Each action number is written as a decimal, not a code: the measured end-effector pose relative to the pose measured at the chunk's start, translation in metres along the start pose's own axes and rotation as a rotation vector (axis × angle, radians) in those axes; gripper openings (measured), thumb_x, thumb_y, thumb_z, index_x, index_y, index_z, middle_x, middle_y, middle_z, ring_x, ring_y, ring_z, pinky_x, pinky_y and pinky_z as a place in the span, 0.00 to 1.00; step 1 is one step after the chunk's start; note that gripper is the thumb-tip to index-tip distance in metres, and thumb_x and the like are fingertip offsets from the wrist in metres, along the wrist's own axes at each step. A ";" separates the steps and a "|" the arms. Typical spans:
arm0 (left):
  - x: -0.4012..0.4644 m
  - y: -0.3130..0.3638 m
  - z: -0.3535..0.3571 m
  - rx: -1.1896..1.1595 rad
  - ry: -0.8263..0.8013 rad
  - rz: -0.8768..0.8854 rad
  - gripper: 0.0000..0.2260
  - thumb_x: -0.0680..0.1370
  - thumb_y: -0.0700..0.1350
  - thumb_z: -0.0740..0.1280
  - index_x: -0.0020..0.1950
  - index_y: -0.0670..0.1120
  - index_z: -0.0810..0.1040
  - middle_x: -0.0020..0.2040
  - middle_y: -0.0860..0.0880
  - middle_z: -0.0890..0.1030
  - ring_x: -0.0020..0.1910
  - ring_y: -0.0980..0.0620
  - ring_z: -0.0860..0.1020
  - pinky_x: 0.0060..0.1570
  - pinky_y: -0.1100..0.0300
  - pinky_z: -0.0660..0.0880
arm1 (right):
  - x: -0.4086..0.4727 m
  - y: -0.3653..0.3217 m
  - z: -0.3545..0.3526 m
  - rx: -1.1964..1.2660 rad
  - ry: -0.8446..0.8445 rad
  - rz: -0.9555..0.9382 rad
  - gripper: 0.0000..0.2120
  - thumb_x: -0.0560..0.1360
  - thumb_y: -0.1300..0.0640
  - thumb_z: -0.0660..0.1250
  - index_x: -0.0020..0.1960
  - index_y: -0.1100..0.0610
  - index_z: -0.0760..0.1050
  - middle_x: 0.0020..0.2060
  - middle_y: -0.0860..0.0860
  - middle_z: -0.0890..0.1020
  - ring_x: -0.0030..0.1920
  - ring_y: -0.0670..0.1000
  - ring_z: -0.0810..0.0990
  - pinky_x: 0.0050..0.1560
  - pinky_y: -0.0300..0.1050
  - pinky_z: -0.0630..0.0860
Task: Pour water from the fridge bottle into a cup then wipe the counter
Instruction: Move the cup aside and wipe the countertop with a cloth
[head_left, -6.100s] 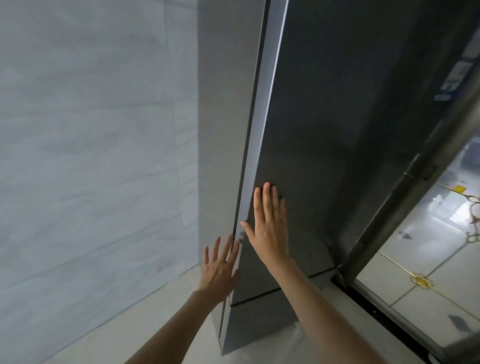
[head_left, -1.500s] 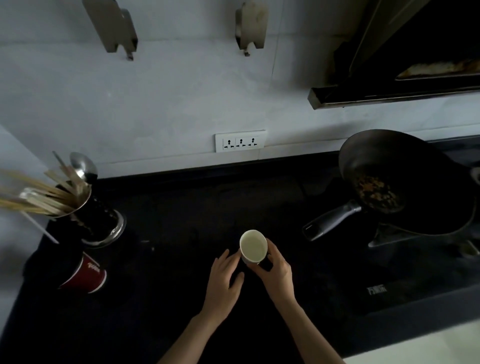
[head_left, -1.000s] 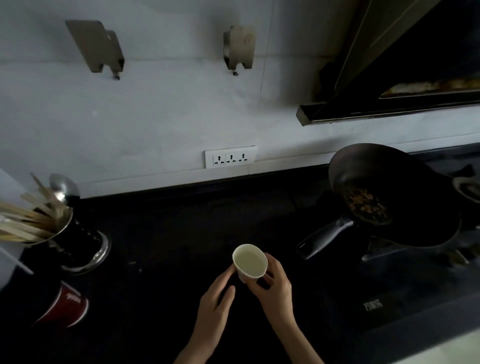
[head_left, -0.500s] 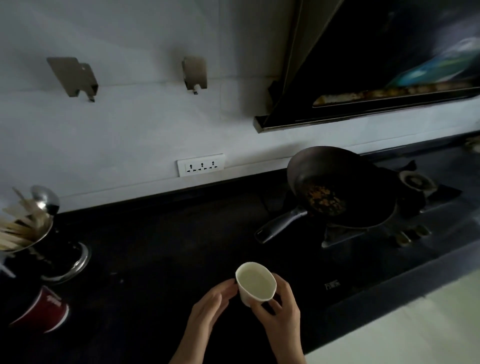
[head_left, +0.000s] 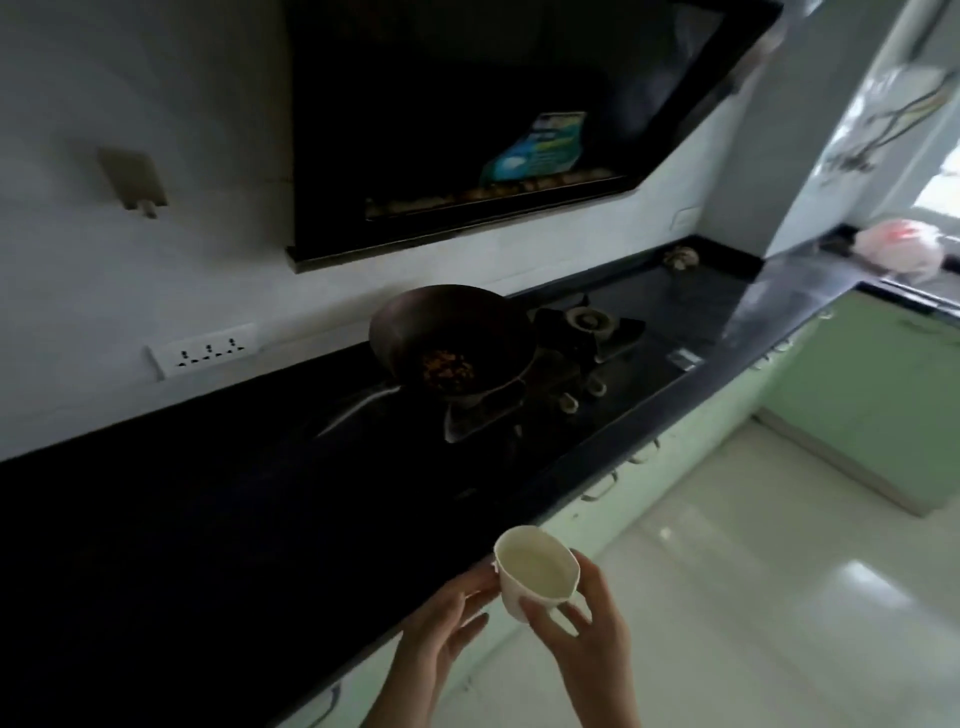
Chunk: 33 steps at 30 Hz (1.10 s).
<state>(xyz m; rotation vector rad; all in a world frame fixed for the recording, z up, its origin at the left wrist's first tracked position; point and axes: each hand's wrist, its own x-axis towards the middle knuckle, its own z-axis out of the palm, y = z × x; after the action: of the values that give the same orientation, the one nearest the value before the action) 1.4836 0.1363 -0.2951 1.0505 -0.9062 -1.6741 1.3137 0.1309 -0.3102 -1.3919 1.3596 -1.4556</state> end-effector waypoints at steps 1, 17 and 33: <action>-0.001 -0.005 0.017 0.002 -0.004 0.002 0.39 0.56 0.68 0.76 0.60 0.46 0.80 0.60 0.49 0.82 0.62 0.53 0.79 0.65 0.52 0.69 | -0.005 -0.003 -0.017 -0.004 0.024 -0.001 0.24 0.57 0.45 0.75 0.53 0.38 0.76 0.49 0.40 0.82 0.53 0.44 0.80 0.45 0.33 0.78; 0.024 -0.065 0.232 0.216 -0.377 0.044 0.19 0.78 0.51 0.55 0.65 0.48 0.76 0.63 0.53 0.80 0.65 0.54 0.76 0.64 0.53 0.73 | -0.027 -0.004 -0.225 -0.068 0.509 0.010 0.24 0.62 0.47 0.74 0.57 0.44 0.76 0.53 0.42 0.82 0.55 0.45 0.80 0.49 0.37 0.78; 0.217 -0.088 0.409 0.200 -0.708 -0.080 0.23 0.78 0.54 0.52 0.66 0.46 0.75 0.63 0.50 0.80 0.65 0.51 0.77 0.66 0.45 0.71 | 0.109 0.046 -0.372 -0.164 0.877 0.051 0.25 0.62 0.45 0.74 0.58 0.42 0.75 0.53 0.41 0.81 0.57 0.45 0.79 0.52 0.38 0.78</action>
<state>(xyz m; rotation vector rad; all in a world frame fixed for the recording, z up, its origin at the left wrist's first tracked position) 1.0327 -0.0007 -0.2786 0.6105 -1.5201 -2.0980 0.9255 0.0973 -0.2809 -0.7875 2.0502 -2.0663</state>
